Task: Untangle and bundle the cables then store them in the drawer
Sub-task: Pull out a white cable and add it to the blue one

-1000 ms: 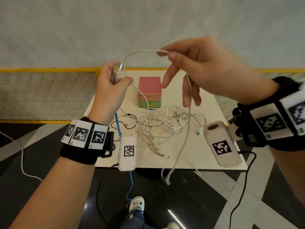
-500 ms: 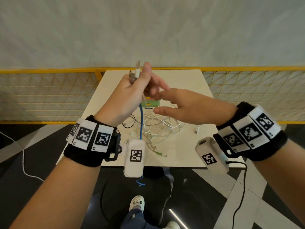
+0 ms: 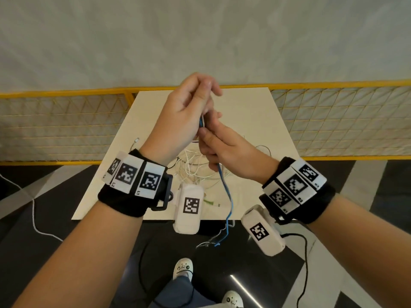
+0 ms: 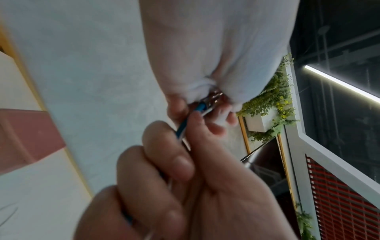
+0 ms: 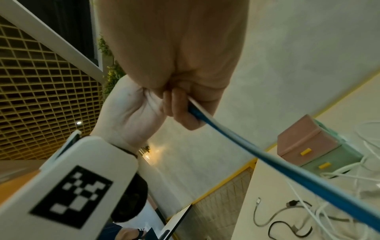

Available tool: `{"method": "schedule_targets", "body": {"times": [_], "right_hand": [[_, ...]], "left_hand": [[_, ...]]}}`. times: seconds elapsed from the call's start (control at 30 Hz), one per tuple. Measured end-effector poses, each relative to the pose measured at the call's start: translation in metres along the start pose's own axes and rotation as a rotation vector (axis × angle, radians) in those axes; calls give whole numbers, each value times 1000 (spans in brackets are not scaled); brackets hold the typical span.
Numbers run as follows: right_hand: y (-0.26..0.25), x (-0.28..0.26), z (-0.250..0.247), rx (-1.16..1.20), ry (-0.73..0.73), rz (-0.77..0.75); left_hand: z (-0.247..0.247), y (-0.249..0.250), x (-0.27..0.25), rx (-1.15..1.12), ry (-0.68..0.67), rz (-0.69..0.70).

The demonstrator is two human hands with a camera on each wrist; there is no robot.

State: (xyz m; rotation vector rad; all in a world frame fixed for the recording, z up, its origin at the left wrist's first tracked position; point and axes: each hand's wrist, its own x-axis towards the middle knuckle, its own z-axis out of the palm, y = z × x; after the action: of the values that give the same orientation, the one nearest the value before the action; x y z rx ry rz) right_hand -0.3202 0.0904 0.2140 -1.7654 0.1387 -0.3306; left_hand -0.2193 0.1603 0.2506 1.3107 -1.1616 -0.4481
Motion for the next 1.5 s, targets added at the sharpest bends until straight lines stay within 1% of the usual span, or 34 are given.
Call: {"method": "schedule_targets", "body": {"times": [0.1,0.23,0.3,0.37,0.43,0.5,0.57,0.6,0.63,0.7,0.77,0.83,0.9,0.93,1.0,1.07,1.13,1.17,1.2,1.27,1.33,1.4,1.5], "right_hand": [[2,1,-2,15,16,7],[1,8,0,68,18,-51],[1,16,3,95,27,-58],[2,25,8,133,33,-59],[7,32,16,105,22,-94],[19,34,25,28,-7,-121],[38,33,34,-54,-76,-97],[49,31,37,-109,-113,-67],[60,30,41,-169,-147,-33],[77,31,46,-269,-201,24],[87,36,48,-333,-256,44],[90,42,50,-348,-317,62],[88,49,52,-347,-328,80],[87,52,51,-343,-323,87],[87,57,47,-355,-325,109],[97,61,38,-414,-320,178],[120,63,28,-529,-256,275],[134,63,24,-624,-218,337],[148,63,21,-727,-197,424],[175,57,20,-886,-204,629],[200,49,27,-949,-243,782],[219,44,35,-1012,-233,821],[229,43,42,-1076,-233,785]], "left_hand": [[1,-7,7,-104,-23,-58],[-10,-10,10,-280,-42,-118],[-16,-14,7,-231,-102,-148],[-22,-14,3,-75,-153,-148],[-31,-13,2,6,-128,-134],[-43,-14,6,-42,-41,-99],[-55,-18,10,-117,23,-79],[-59,-18,10,-144,24,-71],[-63,-19,9,-152,-7,-59],[-66,-19,3,-108,-93,-31],[-65,-22,-2,-48,-129,-15],[-66,-31,-3,-49,-119,-56],[-70,-36,0,-77,-80,-110],[-72,-38,2,-74,-61,-116],[-77,-39,4,-32,-64,-79],[-82,-40,4,13,-66,-63],[-88,-45,4,9,-60,-80],[-90,-48,4,-7,-65,-93],[-93,-51,4,-24,-76,-115],[-98,-55,1,-52,-108,-154],[-101,-59,-2,-22,-122,-168],[-102,-66,-4,55,-103,-163],[-105,-77,-3,64,-57,-235]]}}
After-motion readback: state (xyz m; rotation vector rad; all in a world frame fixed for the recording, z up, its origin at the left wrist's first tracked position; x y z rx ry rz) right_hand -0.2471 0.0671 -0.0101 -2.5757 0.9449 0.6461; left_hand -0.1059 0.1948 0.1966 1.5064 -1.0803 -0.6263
